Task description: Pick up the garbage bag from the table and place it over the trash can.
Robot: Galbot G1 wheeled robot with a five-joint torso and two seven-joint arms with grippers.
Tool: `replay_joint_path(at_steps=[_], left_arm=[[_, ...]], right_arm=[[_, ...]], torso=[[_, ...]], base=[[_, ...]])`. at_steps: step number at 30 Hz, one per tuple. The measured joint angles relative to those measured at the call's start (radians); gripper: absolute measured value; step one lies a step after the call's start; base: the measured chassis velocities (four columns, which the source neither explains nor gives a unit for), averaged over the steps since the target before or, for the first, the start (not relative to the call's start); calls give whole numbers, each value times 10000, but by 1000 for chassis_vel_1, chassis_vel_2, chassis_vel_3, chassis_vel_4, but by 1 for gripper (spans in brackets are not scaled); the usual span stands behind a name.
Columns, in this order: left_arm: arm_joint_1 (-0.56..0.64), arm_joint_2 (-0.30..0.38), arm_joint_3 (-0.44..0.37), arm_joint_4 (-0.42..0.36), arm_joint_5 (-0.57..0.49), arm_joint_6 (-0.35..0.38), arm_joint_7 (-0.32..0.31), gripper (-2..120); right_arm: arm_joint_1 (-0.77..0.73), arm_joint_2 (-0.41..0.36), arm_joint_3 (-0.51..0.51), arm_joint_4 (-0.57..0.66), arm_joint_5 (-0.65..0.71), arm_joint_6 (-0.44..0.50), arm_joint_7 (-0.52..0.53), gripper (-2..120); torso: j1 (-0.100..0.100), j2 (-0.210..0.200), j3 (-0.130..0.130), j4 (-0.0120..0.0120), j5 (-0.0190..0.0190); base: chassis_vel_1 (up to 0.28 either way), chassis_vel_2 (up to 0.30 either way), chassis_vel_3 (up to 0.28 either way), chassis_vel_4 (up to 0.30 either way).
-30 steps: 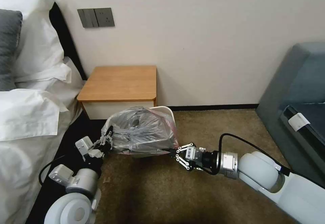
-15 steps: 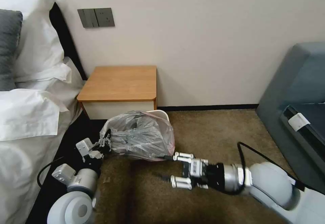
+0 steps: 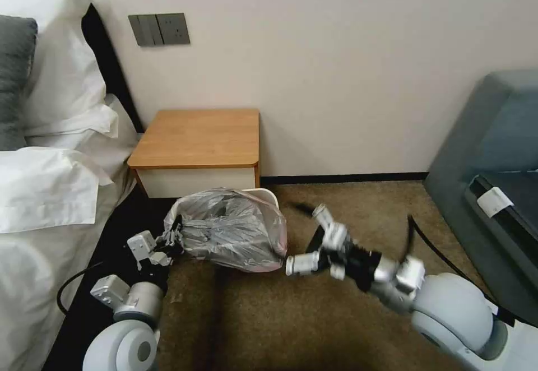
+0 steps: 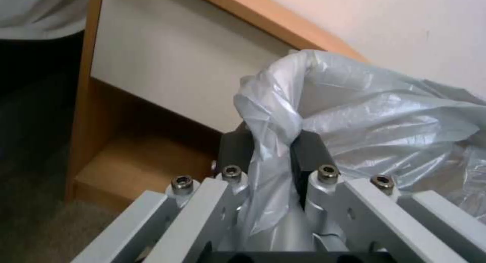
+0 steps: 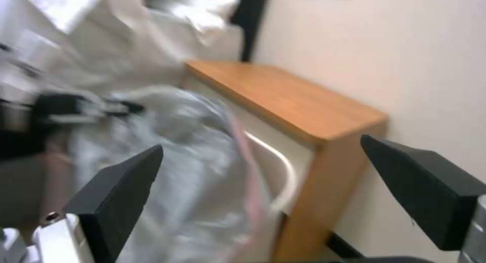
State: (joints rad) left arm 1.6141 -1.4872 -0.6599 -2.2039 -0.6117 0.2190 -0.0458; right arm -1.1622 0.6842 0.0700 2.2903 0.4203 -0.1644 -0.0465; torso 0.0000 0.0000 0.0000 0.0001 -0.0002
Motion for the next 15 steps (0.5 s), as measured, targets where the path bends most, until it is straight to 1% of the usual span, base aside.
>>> replay_joint_path(at_steps=[4, 5, 6, 9, 10, 12, 13, 14, 15], left_arm=[[65, -41, 22, -165, 19, -6, 38, 10], [65, -41, 22, -165, 19, -6, 38, 10], [73, -50, 23, -185, 25, -11, 50, 10], [108, -53, 26, -217, 34, -13, 85, 10], [108, -53, 26, -217, 34, -13, 85, 10], [93, -53, 22, -219, 35, -13, 92, 10], [90, -53, 17, -219, 34, -13, 93, 10], [90, -53, 17, -219, 34, -13, 93, 10], [91, -51, 15, -219, 34, -13, 94, 10]], right_arm=[[670, 267, -598, -586, -140, -206, 165, 99], [670, 267, -598, -586, -140, -206, 165, 99], [800, 319, -740, -724, -177, -214, 170, 96], [1275, 510, -1236, -1201, -369, -218, 169, 83], [1275, 510, -1236, -1201, -369, -218, 169, 83], [1448, 597, -1413, -1458, -450, -197, 170, 73], [1477, 613, -1444, -1527, -477, -184, 165, 69], [1477, 613, -1444, -1527, -477, -184, 165, 69], [1484, 619, -1467, -1561, -498, -162, 145, 65]], torso=[[0, 0, 0, -1, 2], [0, 0, 0, -1, 2], [0, 0, 0, 0, 1], [-1, 0, 0, 0, 1], [-1, 0, 0, 0, 1], [0, 0, 0, 0, 2], [0, 0, 0, -1, 1], [0, 0, 0, -1, 1], [0, 0, 0, -2, 2]], base=[[0, 0, 0, 0], [0, 0, 0, 0], [0, 0, 0, 0], [0, 0, 0, 0], [0, 0, 0, 0], [0, 0, 0, 0], [0, 0, 0, 0], [0, 0, 0, 0], [0, 0, 0, 0]])
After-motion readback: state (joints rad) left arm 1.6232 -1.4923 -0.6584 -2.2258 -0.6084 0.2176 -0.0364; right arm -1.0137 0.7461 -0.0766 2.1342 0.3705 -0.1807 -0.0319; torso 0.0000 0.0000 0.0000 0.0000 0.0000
